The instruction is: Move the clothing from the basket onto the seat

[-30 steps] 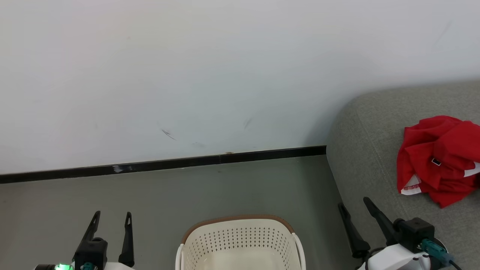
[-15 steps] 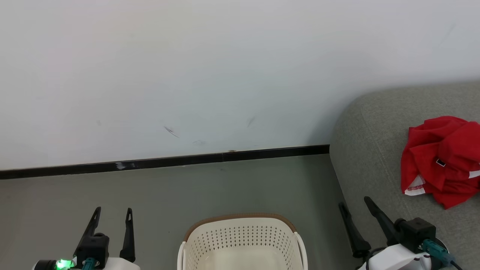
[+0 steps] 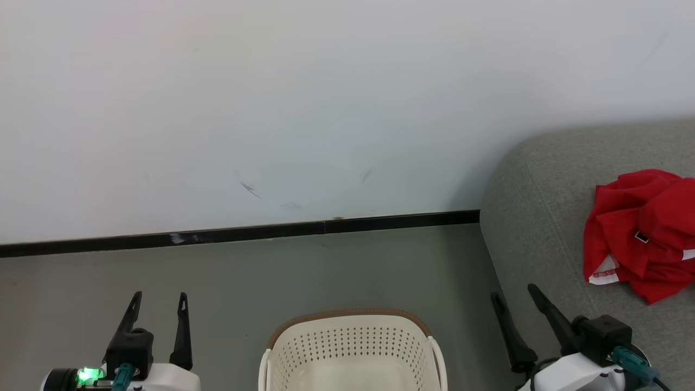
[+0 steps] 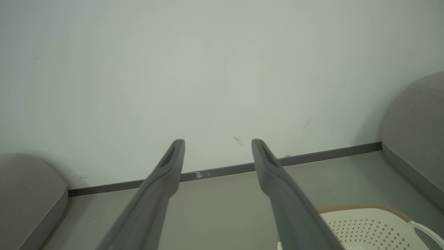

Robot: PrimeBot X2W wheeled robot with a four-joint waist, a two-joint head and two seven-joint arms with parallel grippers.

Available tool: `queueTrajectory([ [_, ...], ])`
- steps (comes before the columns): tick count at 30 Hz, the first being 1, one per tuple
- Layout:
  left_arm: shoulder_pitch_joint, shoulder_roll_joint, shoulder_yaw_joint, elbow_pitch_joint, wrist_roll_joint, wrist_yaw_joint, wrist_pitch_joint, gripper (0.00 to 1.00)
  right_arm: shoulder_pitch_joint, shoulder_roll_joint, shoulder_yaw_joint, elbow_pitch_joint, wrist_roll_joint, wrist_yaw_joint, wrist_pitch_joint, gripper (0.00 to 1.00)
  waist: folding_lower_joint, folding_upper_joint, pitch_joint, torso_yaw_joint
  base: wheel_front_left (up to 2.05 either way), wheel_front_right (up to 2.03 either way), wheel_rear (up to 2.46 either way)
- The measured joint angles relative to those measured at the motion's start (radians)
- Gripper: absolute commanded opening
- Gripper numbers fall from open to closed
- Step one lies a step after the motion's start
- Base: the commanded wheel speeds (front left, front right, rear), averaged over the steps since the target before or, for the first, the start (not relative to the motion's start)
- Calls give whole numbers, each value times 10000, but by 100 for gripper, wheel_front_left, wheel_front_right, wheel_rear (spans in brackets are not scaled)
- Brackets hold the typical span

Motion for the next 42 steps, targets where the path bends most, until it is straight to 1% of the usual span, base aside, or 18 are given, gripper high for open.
queueTrajectory([
  [5,-56,-8,82,107,-140,-38,40,100,7,0,33,2,0,0,0,100,0,0,-25,-12,0,0,0],
  [6,-56,-8,98,125,-171,-42,42,0,18,0,38,2,0,0,0,0,0,0,-29,-17,0,0,0],
  [12,543,-460,-77,671,-167,-48,73,0,551,98,155,608,-2,0,40,0,0,0,-31,-16,0,0,0],
  [14,608,-516,-42,732,-205,-98,109,0,663,104,176,621,92,0,40,0,0,0,-28,-18,0,0,0],
  [17,590,-516,182,782,-564,-207,261,0,705,104,209,543,341,0,40,0,0,-1,-19,-27,0,0,0],
  [20,552,-527,403,874,-878,-339,441,0,754,104,257,408,767,0,40,0,0,0,-8,-38,0,0,0],
  [25,516,-616,598,903,-1730,-520,650,0,770,104,290,276,1559,0,40,0,0,0,22,-52,0,0,0],
  [31,509,-673,826,905,-2533,-709,970,0,759,104,125,244,2817,0,194,0,6,0,63,-63,0,0,0],
  [36,483,-744,1007,903,-3177,-955,1154,0,752,98,-13,245,3590,0,399,0,37,0,82,-72,0,0,0],
  [42,387,-798,1233,888,-3923,-1147,1407,0,715,36,-115,249,4562,0,587,0,93,0,77,-81,0,0,0],
])
